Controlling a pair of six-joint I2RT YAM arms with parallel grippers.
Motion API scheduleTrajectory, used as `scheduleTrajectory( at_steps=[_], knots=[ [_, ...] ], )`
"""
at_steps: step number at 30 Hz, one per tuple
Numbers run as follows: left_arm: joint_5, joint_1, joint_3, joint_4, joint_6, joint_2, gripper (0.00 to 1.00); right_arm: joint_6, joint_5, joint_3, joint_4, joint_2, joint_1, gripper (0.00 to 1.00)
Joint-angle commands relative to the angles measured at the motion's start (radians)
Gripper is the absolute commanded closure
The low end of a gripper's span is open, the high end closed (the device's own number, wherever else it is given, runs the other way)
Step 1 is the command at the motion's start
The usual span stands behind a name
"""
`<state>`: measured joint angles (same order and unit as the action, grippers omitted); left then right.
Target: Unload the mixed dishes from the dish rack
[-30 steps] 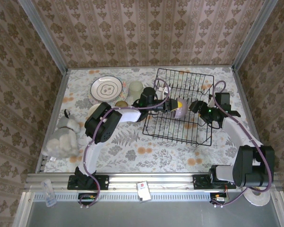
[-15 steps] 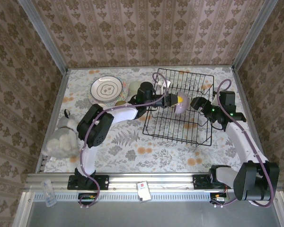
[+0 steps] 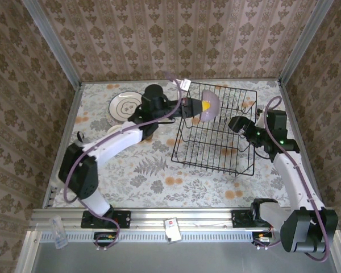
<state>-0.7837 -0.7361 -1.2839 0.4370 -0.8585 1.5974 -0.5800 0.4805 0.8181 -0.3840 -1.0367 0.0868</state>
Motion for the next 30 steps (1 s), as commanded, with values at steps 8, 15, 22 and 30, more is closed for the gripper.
scheduleTrajectory(
  at_steps=[8,15,22,30],
  knots=[
    [0.251,0.057,0.03,-0.559,0.348,-0.342,1.0,-0.023,0.137,-0.021,0.132,0.096,-0.037,0.0],
    [0.533,0.122,-0.041,-0.98,0.495,-0.479,1.0,-0.034,0.155,-0.051,0.181,0.098,-0.083,0.0],
    [0.63,0.362,-0.096,-1.281,0.525,-0.438,1.0,-0.019,0.131,-0.075,0.198,0.105,-0.16,0.0],
    [0.717,0.524,-0.089,-1.318,0.582,-0.274,1.0,0.009,0.079,-0.078,0.155,0.123,-0.208,0.0]
  ],
)
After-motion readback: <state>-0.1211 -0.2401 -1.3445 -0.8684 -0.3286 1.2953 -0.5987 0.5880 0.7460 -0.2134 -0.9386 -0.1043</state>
